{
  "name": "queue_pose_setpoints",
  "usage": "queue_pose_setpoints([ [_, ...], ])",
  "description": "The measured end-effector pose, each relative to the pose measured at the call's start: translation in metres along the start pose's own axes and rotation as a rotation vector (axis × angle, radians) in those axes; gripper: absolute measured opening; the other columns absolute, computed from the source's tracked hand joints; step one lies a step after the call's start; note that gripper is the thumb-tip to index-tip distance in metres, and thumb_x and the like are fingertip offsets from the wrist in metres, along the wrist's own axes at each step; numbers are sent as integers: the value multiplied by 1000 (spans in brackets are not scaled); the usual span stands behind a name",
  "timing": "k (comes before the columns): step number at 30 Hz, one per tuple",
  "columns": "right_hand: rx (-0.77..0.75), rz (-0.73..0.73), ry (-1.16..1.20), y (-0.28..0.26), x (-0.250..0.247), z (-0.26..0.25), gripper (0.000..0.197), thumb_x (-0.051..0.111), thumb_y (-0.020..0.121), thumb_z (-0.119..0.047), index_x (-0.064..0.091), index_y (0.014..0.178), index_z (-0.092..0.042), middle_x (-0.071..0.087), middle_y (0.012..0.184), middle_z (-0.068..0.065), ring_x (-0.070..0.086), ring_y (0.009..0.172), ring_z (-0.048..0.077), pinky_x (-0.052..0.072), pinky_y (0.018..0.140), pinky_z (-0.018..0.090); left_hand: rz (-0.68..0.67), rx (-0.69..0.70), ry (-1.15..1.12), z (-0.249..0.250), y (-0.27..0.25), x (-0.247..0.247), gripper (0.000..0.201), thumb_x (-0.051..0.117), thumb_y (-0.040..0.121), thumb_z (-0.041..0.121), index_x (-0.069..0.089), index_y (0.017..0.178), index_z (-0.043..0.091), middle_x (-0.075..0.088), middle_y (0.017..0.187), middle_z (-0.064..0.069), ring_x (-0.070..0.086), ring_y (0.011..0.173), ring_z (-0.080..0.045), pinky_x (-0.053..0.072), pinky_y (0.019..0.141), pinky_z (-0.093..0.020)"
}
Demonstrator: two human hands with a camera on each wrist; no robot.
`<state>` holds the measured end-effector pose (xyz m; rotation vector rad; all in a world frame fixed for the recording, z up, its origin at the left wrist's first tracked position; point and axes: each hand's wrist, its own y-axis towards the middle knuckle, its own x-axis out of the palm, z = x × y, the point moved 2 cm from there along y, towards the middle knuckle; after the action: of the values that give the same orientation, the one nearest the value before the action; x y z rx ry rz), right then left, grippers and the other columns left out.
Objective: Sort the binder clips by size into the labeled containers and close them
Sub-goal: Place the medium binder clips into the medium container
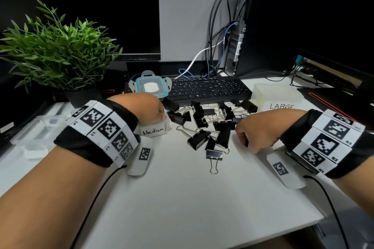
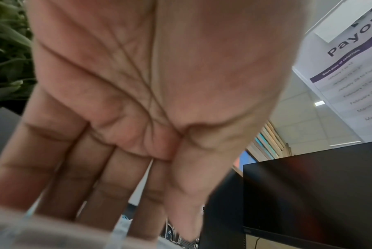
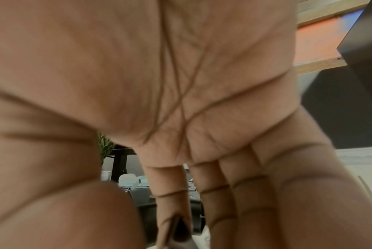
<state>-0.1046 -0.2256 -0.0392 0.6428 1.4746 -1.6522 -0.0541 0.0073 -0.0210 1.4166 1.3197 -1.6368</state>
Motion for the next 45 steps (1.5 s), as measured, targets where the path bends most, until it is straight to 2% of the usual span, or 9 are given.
queue_pose_setpoints([
  [3, 2, -5, 2, 0, 0, 0, 28, 55, 80, -14, 66, 105, -7, 71, 99, 12, 55, 63, 21, 39, 46, 18, -1, -7, -51, -3, 2, 2, 34, 51, 92, 45, 61, 116, 23, 62, 113, 4, 56, 104, -16, 45, 91, -28],
  [6, 3, -6, -2, -1, 0, 0, 28, 55, 79, -14, 66, 104, -8, 71, 99, 12, 56, 63, 21, 40, 47, 19, 41, -59, -48, -6, 4, 1, 38, 63, 83, 48, 63, 110, 21, 63, 107, 4, 57, 97, -16, 47, 80, -26],
  [11, -4, 12, -5, -3, 0, -1, 24, 56, 80, -14, 64, 103, -12, 70, 99, 9, 55, 65, 20, 39, 48, 19, 32, -50, -59, -6, 5, 2, 40, 67, 80, 48, 61, 111, 23, 63, 107, 6, 57, 100, -16, 47, 89, -30],
  [21, -45, 68, -51, -9, -7, -10, 24, 54, 80, -12, 62, 103, -16, 65, 92, 3, 53, 63, 15, 38, 49, 20, 13, -52, -74, -5, 5, 3, 45, 67, 84, 34, 52, 125, 23, 58, 117, 5, 54, 106, -17, 45, 85, -28],
  [24, -96, 114, 38, -11, -15, -10, 18, 57, 78, -15, 60, 95, -19, 63, 88, 2, 59, 74, 21, 45, 58, 27, 20, -25, -129, -7, 7, 3, 46, 68, 84, 22, 50, 126, 27, 60, 116, 7, 55, 104, -16, 45, 77, -25],
  [27, -166, 174, 122, -13, -28, -14, 14, 58, 79, -16, 60, 92, -21, 66, 87, 5, 57, 65, 19, 43, 50, 24, 21, 14, -220, -10, 8, 5, 49, 66, 85, 10, 49, 126, 30, 62, 109, 10, 57, 96, -12, 42, 67, -21],
  [33, -286, 303, 372, -6, -49, -27, 16, 62, 80, -15, 58, 89, -27, 66, 74, 2, 56, 52, 12, 45, 50, 24, 57, 22, -183, -10, 10, 5, 54, 68, 84, 15, 46, 131, 29, 56, 114, 10, 55, 104, -13, 45, 84, -26],
  [40, -403, 440, 700, 11, -59, -44, 15, 60, 85, -1, 59, 89, -16, 59, 71, -3, 64, 55, 11, 54, 57, 24, 15, 63, -153, -11, 12, 8, 40, 66, 86, 16, 58, 123, 29, 63, 115, 10, 58, 107, -12, 46, 98, -32],
  [45, -482, 510, 916, 22, -67, -56, 12, 62, 86, 2, 58, 91, -8, 61, 68, 3, 71, 74, 29, 60, 69, 38, 34, 74, -218, -13, 14, 7, 44, 69, 83, 20, 57, 124, 29, 61, 111, 12, 58, 103, -9, 47, 96, -31],
])
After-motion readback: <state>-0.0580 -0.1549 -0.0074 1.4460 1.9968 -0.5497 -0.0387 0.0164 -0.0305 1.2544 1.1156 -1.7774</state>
